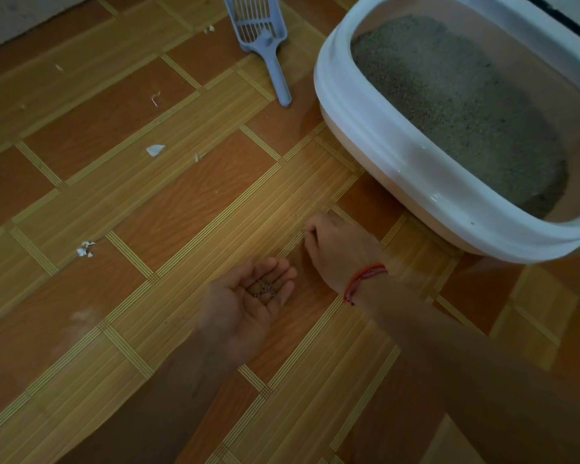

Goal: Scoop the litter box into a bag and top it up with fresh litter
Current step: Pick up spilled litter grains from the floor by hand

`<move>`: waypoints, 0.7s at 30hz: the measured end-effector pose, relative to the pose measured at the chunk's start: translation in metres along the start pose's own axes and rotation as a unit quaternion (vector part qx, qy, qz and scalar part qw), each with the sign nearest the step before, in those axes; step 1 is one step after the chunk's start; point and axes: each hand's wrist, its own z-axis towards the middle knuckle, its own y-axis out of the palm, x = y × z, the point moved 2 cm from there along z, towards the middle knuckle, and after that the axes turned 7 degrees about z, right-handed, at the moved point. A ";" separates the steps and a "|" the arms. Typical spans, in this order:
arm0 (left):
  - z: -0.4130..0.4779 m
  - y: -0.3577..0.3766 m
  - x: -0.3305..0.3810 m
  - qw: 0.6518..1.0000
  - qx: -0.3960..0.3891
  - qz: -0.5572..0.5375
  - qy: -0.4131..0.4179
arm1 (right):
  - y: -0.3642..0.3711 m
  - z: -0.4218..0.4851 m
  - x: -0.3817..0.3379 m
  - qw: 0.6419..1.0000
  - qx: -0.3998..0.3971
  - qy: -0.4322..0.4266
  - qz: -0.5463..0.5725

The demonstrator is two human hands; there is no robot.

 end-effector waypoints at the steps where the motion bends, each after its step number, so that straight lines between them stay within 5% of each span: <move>1: 0.000 0.000 0.000 1.000 0.000 0.001 0.001 | 0.000 0.000 -0.001 1.000 -0.002 -0.001 -0.014; 5: -0.002 0.001 0.001 1.000 -0.002 0.002 0.003 | -0.003 0.001 -0.004 1.000 -0.015 0.009 -0.010; 12: 0.001 -0.001 0.001 0.999 -0.029 0.003 0.015 | -0.020 -0.038 -0.036 0.988 0.003 -0.022 0.156; 21: 0.003 -0.001 -0.001 0.997 -0.053 0.053 0.023 | -0.006 -0.059 -0.046 0.984 -0.018 -0.052 0.168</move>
